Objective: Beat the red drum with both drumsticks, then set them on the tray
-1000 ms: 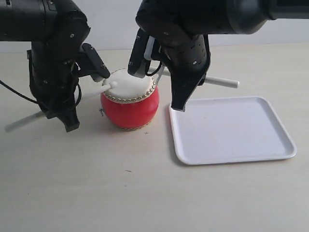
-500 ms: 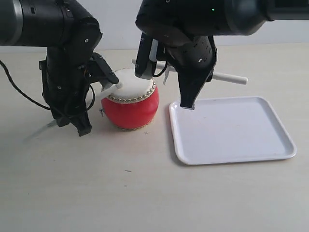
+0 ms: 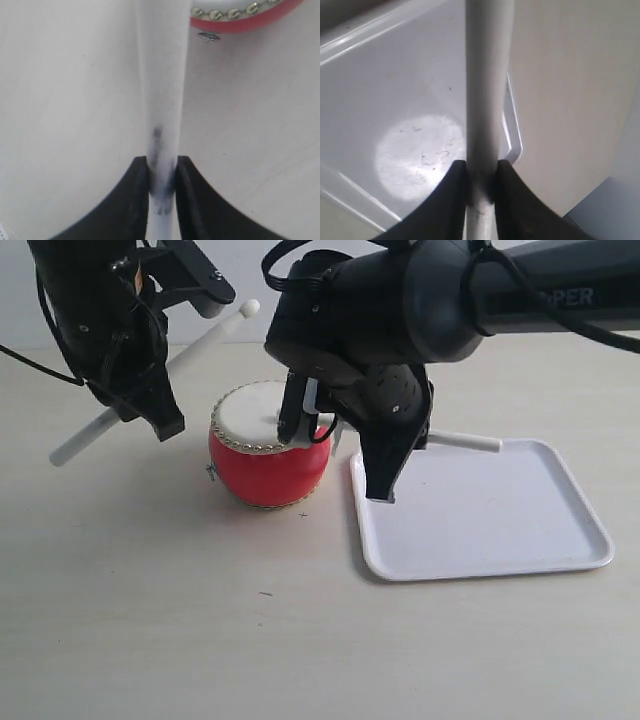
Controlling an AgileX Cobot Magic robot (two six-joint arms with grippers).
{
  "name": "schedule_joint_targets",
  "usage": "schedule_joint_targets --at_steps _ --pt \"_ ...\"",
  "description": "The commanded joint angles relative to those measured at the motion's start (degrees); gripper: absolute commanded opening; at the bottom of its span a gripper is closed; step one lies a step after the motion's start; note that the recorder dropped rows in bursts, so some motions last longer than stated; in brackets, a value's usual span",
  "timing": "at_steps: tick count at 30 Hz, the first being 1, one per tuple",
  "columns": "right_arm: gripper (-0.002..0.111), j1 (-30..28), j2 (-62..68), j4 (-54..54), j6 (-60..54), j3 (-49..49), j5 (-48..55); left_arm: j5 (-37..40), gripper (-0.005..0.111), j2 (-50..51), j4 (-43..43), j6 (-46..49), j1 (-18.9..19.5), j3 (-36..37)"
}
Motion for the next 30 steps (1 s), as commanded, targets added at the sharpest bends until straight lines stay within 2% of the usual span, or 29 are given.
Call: schedule_joint_targets --at_steps 1,7,15,23,30 --pt "0.0 0.0 -4.31 -4.29 1.95 -0.43 0.03 0.06 0.0 2.41 -0.33 -0.79 -0.22 0.31" --pt "0.0 0.0 -8.94 -3.95 2.64 -0.43 0.03 0.06 0.0 8.57 -3.22 -0.62 -0.22 0.58" --pt "0.0 0.0 -7.9 -0.95 2.64 -0.43 0.03 0.06 0.0 13.32 -2.95 0.71 0.16 1.12" --pt "0.0 0.0 -2.77 -0.95 2.64 -0.43 0.03 0.06 0.0 8.31 3.03 -1.66 0.27 1.12" --pt "0.0 0.0 2.65 0.38 1.55 -0.43 0.03 0.06 0.0 2.18 3.25 -2.7 0.27 1.12"
